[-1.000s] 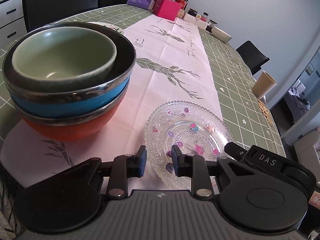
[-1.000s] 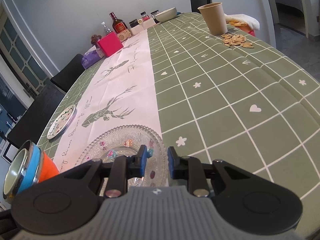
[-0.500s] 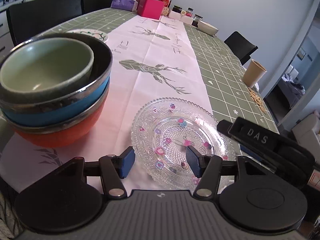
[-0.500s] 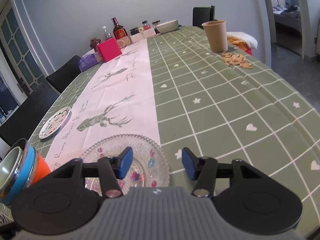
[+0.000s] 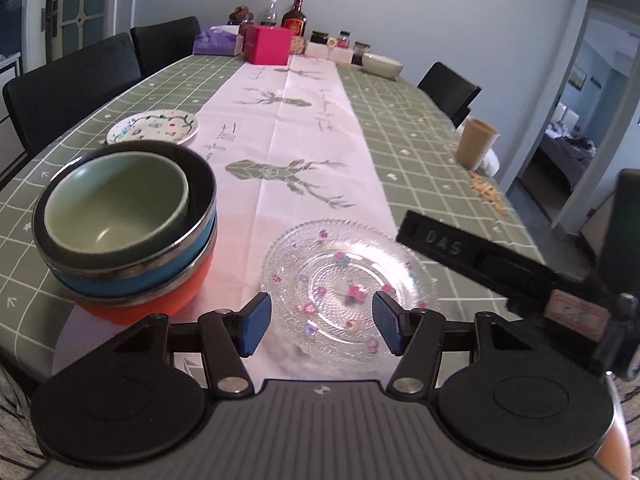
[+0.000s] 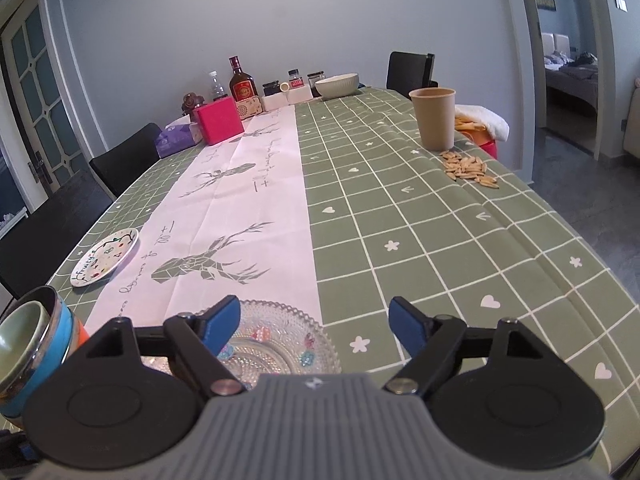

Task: Organize plates and bowls
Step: 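Move both open grippers to the rim of the white Fruity plate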

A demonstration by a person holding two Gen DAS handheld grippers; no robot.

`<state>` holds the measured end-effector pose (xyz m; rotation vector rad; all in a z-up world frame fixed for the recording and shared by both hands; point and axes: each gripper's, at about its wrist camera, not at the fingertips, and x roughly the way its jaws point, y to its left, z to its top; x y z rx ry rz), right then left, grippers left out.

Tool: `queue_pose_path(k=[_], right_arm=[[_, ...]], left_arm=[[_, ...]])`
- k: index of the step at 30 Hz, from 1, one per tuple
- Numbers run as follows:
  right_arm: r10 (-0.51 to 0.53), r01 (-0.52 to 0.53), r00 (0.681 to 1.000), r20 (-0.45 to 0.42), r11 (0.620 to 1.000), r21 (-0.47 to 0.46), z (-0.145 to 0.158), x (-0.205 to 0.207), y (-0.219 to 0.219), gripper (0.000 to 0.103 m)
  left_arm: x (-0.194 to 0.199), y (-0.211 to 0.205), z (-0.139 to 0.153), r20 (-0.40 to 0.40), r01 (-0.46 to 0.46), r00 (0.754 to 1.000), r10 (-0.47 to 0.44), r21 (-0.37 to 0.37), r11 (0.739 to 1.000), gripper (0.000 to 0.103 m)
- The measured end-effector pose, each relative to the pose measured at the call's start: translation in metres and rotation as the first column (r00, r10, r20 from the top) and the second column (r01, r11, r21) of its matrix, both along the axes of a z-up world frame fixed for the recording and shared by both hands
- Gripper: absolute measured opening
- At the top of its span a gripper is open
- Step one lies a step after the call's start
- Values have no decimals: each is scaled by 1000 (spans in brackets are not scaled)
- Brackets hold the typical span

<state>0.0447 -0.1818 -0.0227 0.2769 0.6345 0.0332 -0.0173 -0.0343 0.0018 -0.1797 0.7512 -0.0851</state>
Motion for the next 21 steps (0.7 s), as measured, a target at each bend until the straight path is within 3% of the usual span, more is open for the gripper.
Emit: queue_pose_path(k=[10, 16, 21], right_arm=[[29, -29, 999, 18, 1000, 1, 25, -5, 13, 83], [80, -83, 994, 73, 995, 46, 57, -9, 16, 86], [171, -176, 982, 78, 983, 50, 80, 3, 19, 87]], left_arm=[[-18, 20, 46, 108, 3, 994, 1, -42, 999, 68], [-32, 46, 78, 250, -1, 968, 10, -38, 999, 68], [-20, 81, 98, 277, -45, 959, 52, -31, 998, 68]])
